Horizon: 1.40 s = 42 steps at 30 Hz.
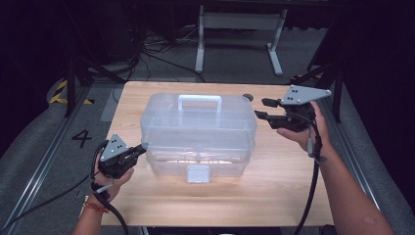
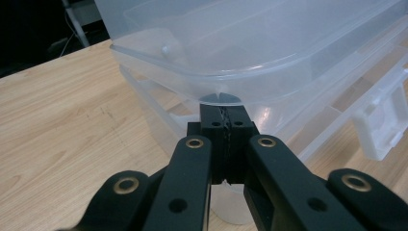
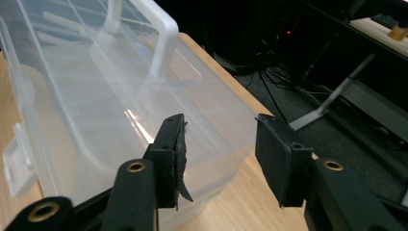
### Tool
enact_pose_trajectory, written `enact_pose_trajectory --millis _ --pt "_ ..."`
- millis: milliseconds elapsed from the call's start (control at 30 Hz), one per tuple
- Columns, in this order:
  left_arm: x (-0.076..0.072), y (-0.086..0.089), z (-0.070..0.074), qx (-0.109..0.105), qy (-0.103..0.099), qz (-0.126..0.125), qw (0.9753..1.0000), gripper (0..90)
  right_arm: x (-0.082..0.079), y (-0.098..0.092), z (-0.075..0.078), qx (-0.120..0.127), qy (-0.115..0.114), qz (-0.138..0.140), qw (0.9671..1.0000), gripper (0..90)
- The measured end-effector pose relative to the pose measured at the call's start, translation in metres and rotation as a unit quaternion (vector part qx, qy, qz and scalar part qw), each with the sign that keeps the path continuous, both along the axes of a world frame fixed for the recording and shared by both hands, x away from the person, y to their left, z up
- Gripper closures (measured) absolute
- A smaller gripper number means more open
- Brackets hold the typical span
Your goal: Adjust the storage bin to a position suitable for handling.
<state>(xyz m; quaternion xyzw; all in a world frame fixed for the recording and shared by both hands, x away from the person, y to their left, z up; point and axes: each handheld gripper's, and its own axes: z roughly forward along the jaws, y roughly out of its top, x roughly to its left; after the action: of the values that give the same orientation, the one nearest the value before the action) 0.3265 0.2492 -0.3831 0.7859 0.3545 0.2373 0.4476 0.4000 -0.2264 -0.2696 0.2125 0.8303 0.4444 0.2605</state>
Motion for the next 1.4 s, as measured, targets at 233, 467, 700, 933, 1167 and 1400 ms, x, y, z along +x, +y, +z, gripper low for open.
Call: enact_pose_trajectory --millis 233,467,700,933,1167,1400 --pt "0.001 0.001 0.002 -0.007 0.002 -0.005 1.0000 89.9 -0.014 -0.020 -0.034 -0.009 0.003 0.004 0.9999 44.5" --pt "0.004 0.002 0.006 -0.004 -0.001 -0.010 0.9999 89.8 -0.017 -0.028 -0.070 -0.003 0.031 0.002 0.9995 38.0" --pt "0.006 0.001 0.009 -0.001 0.004 -0.013 0.9999 89.7 -0.015 -0.025 -0.090 -0.011 0.033 0.007 0.9994 34.1" --pt "0.008 0.000 0.012 0.007 0.004 -0.014 0.9999 89.5 -0.008 -0.011 -0.105 -0.002 0.040 0.018 0.9990 33.8" --pt "0.009 -0.001 0.014 0.023 0.002 -0.020 0.9995 89.1 -0.005 -0.004 -0.109 0.043 0.023 0.020 0.9986 36.6" --pt "0.008 -0.002 0.013 0.024 -0.003 -0.023 0.9994 85.7 -0.007 -0.003 -0.110 0.058 0.004 0.019 0.9981 37.1"
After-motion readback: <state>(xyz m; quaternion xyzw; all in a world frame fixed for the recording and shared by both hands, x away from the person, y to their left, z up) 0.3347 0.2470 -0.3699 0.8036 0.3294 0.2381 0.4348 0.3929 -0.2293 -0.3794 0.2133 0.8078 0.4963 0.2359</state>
